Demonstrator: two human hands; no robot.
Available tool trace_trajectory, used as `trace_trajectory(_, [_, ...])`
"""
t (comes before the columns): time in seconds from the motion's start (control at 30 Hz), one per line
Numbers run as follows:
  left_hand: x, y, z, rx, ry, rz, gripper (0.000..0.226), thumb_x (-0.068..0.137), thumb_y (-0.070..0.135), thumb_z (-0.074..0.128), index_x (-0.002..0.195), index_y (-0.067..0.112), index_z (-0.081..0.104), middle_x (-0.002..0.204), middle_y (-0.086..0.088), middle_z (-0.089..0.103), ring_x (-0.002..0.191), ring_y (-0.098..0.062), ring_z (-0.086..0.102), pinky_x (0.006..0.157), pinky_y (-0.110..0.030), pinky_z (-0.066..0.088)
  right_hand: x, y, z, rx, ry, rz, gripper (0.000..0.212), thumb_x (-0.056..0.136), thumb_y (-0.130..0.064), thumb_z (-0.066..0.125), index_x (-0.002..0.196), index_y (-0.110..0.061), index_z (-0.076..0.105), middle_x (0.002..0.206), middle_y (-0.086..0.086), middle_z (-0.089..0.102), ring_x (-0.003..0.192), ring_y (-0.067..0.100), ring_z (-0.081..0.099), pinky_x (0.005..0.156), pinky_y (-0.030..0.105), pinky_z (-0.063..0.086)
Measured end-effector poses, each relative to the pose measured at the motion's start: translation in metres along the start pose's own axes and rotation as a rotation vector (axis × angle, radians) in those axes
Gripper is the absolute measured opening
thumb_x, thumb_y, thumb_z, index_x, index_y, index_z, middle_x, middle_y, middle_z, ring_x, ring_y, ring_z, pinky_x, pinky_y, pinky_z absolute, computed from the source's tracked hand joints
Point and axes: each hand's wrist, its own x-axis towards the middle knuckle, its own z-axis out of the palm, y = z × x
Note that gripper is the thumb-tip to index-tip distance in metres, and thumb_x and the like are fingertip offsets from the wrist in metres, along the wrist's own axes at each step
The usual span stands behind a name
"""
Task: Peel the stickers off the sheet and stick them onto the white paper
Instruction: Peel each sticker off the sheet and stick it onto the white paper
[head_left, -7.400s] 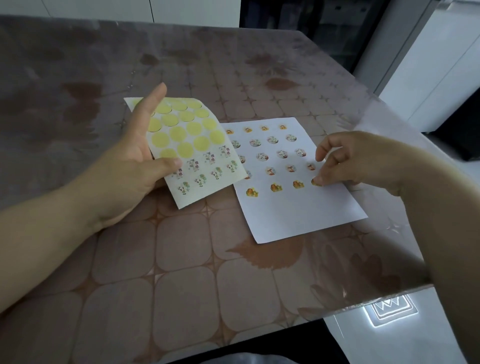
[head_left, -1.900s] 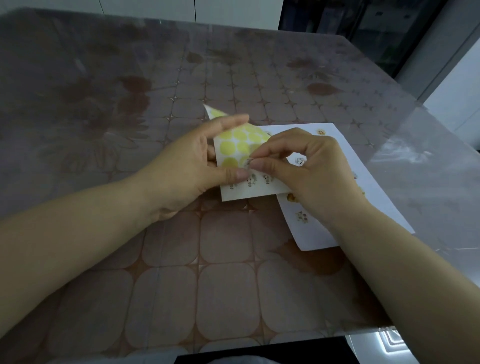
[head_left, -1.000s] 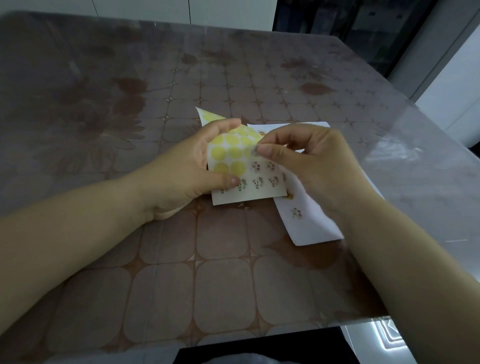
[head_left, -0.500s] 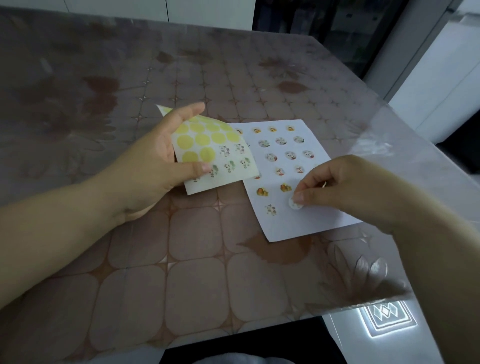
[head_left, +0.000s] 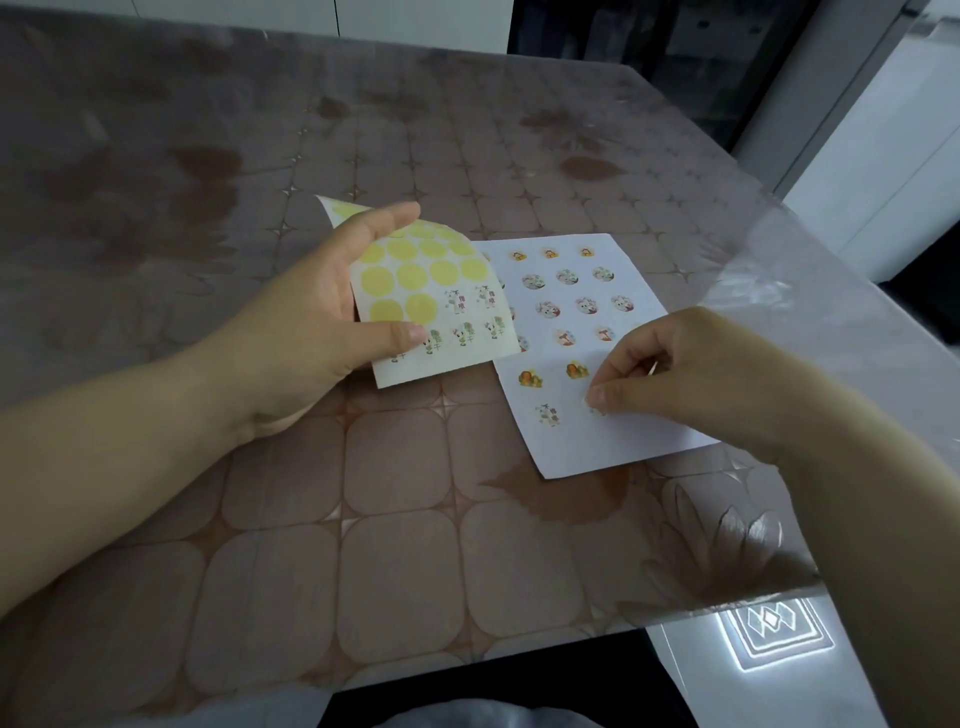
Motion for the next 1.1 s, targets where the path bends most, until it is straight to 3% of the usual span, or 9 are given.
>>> trace_trajectory(0.1, [0.001, -0.002, -0.002, -0.002, -0.024, 0.001, 0.08, 0.073, -0.017, 0.066, 0.131, 0.033, 0.045, 0.129, 0.004, 0.058, 0.106, -0.005, 0.064, 0.081, -0.016, 0.051, 0.0, -0.001, -0.001, -0.018, -0.012, -0.018, 0.008, 0.069, -0.029, 0.079, 0.065, -0.026, 0.073, 0.065, -0.006, 0.055, 0.051, -0.002, 0.043, 0.047, 0.008, 0.034])
trace_trajectory(0.27, [0.001, -0.003, -0.004, -0.007, -0.046, 0.01, 0.075, 0.066, -0.002, 0.064, 0.129, 0.035, 0.047, 0.13, 0.004, 0.058, 0.11, -0.007, 0.062, 0.085, -0.017, 0.051, 0.001, -0.003, -0.001, -0.015, -0.024, -0.002, 0.012, 0.066, -0.029, 0.081, 0.068, -0.023, 0.071, 0.073, 0.002, 0.055, 0.066, 0.011, 0.047, 0.059, 0.022, 0.034])
trace_trajectory(0.43, [0.0, -0.003, -0.003, 0.004, -0.07, 0.037, 0.076, 0.068, -0.007, 0.064, 0.128, 0.036, 0.047, 0.13, 0.005, 0.057, 0.111, -0.007, 0.062, 0.084, -0.018, 0.051, 0.004, -0.002, -0.006, -0.09, 0.017, 0.06, 0.043, 0.06, -0.034, 0.084, 0.075, -0.023, 0.045, 0.092, -0.005, 0.054, 0.075, 0.01, 0.046, 0.058, 0.027, 0.032])
trace_trajectory(0.6, [0.0, -0.002, -0.003, -0.013, -0.07, 0.04, 0.074, 0.069, -0.005, 0.063, 0.127, 0.037, 0.048, 0.129, 0.005, 0.058, 0.111, -0.008, 0.062, 0.084, -0.019, 0.051, 0.011, -0.004, -0.004, -0.062, -0.026, -0.035, 0.032, 0.071, -0.035, 0.076, 0.066, -0.02, 0.048, 0.083, 0.005, 0.059, 0.075, 0.018, 0.05, 0.064, 0.03, 0.034])
trace_trajectory(0.67, [0.0, -0.002, -0.003, -0.024, -0.066, 0.039, 0.074, 0.068, -0.003, 0.063, 0.128, 0.038, 0.048, 0.13, 0.004, 0.058, 0.111, -0.01, 0.062, 0.085, -0.02, 0.051, 0.013, -0.014, -0.001, -0.028, 0.014, -0.117, 0.027, 0.076, -0.036, 0.072, 0.066, -0.022, 0.051, 0.081, -0.002, 0.064, 0.074, 0.014, 0.058, 0.062, 0.024, 0.039])
trace_trajectory(0.77, [0.0, -0.001, -0.003, -0.035, -0.057, 0.046, 0.076, 0.069, -0.004, 0.062, 0.129, 0.04, 0.047, 0.13, 0.004, 0.058, 0.111, -0.012, 0.062, 0.088, -0.025, 0.052, 0.017, -0.038, 0.011, -0.002, 0.113, -0.318, 0.019, 0.078, -0.039, 0.068, 0.072, -0.027, 0.053, 0.079, -0.012, 0.057, 0.058, -0.001, 0.051, 0.046, 0.009, 0.037])
trace_trajectory(0.9, [0.0, 0.001, -0.002, -0.069, -0.043, 0.081, 0.075, 0.072, -0.007, 0.059, 0.132, 0.036, 0.045, 0.122, 0.006, 0.064, 0.108, -0.014, 0.064, 0.086, -0.026, 0.053, 0.032, -0.049, 0.037, -0.004, 0.34, -0.479, 0.021, 0.075, -0.044, 0.07, 0.088, -0.04, 0.055, 0.098, -0.025, 0.041, 0.089, -0.003, 0.046, 0.075, 0.004, 0.036])
trace_trajectory(1.0, [-0.001, 0.003, -0.002, -0.098, -0.025, 0.112, 0.072, 0.074, -0.008, 0.057, 0.132, 0.033, 0.045, 0.117, 0.006, 0.067, 0.107, -0.013, 0.065, 0.083, -0.025, 0.053, 0.038, -0.047, 0.051, 0.174, 0.425, -0.482, 0.024, 0.073, -0.041, 0.075, 0.09, -0.038, 0.058, 0.104, -0.018, 0.045, 0.099, -0.002, 0.046, 0.08, 0.001, 0.035])
trace_trajectory(1.1, [0.0, 0.002, 0.001, -0.108, 0.019, 0.112, 0.064, 0.075, -0.001, 0.061, 0.128, 0.033, 0.049, 0.116, 0.005, 0.065, 0.105, -0.01, 0.064, 0.082, -0.022, 0.052, 0.038, -0.043, 0.056, 0.178, 0.513, -0.552, 0.019, 0.074, -0.036, 0.076, 0.091, -0.033, 0.068, 0.112, -0.011, 0.046, 0.108, 0.006, 0.045, 0.085, 0.011, 0.04])
